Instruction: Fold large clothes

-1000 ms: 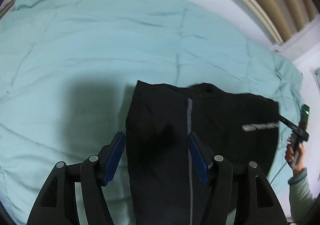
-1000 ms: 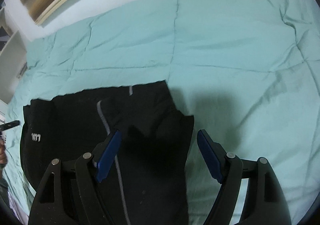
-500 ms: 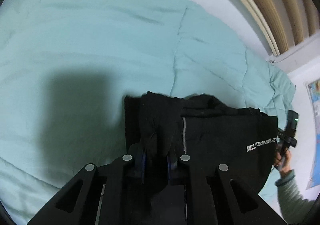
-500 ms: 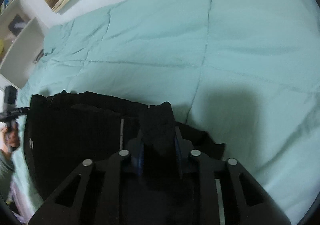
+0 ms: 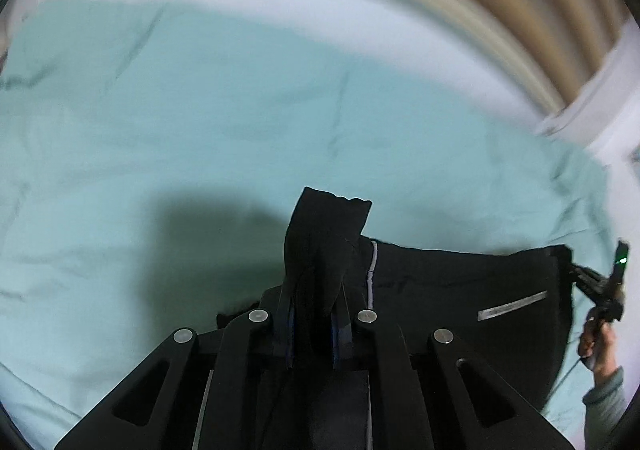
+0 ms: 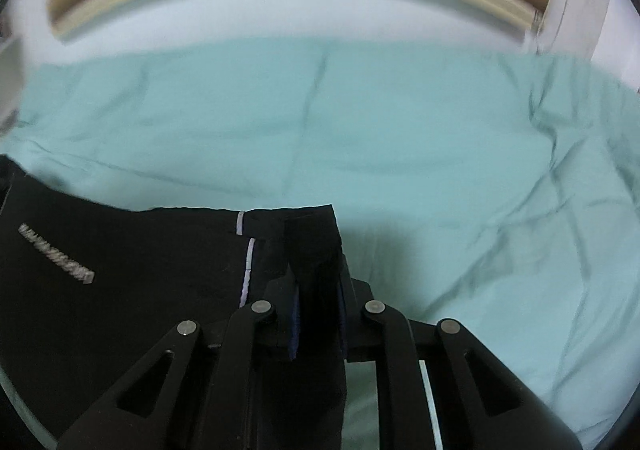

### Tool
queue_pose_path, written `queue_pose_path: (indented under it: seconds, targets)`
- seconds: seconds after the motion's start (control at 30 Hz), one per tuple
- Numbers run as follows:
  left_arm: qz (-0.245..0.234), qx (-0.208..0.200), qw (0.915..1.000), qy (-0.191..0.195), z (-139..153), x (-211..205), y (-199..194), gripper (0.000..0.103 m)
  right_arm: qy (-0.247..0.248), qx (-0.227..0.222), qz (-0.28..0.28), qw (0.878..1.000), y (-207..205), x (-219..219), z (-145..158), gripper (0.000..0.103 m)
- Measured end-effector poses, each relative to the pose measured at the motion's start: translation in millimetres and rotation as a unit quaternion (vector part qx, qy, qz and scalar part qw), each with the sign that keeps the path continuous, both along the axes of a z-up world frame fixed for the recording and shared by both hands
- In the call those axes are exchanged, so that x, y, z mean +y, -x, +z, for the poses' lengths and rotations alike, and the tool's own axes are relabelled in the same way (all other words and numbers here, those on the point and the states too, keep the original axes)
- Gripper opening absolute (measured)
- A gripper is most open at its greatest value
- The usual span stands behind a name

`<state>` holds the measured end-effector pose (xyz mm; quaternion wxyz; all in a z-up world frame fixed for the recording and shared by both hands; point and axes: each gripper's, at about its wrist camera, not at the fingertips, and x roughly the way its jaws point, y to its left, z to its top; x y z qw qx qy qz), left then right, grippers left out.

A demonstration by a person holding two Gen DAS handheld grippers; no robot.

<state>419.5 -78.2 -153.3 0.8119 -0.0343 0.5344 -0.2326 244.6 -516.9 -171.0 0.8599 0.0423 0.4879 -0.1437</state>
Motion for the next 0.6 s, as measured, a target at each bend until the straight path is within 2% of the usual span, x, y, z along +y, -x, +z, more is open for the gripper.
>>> queue_pose_path:
  seconds: [0.1, 0.17, 0.23, 0.33, 0.47, 0.53, 0.57, 0.6]
  targets:
    - [0.011, 0.053, 0.9981, -0.031, -48, -2, -9, 0.014, -0.034, 0.055, -0.014, 0.998, -18, -5, -54, 0.016]
    - [0.011, 0.060, 0.9972, -0.044, -64, -4, -8, 0.016, -0.034, 0.084, -0.013, 0.996, -29, 0, -76, 0.018]
    - [0.009, 0.058, 0.9959, -0.069, -70, -10, -8, 0.021, -0.028, 0.101, -0.014, 0.994, -37, 3, -85, 0.021]
    - [0.005, 0.069, 0.9945, -0.078, -70, -11, -13, 0.027, -0.021, 0.116, -0.020, 0.993, -42, 2, -84, 0.028]
    - [0.035, 0.107, 0.9931, -0.032, -58, 7, -20, 0.032, -0.046, 0.115, -0.038, 0.992, -33, -9, -66, 0.046]
    - [0.059, 0.106, 0.9926, -0.003, -43, 28, -18, 0.043, -0.070, 0.097, -0.050, 0.992, -18, -17, -48, 0.052]
    - [0.068, 0.102, 0.9924, 0.004, -38, 37, -16, 0.052, -0.078, 0.086, -0.053, 0.992, -10, -19, -37, 0.053]
    - [0.080, 0.096, 0.9920, 0.015, -30, 48, -14, 0.055, -0.081, 0.078, -0.054, 0.992, -3, -20, -29, 0.057]
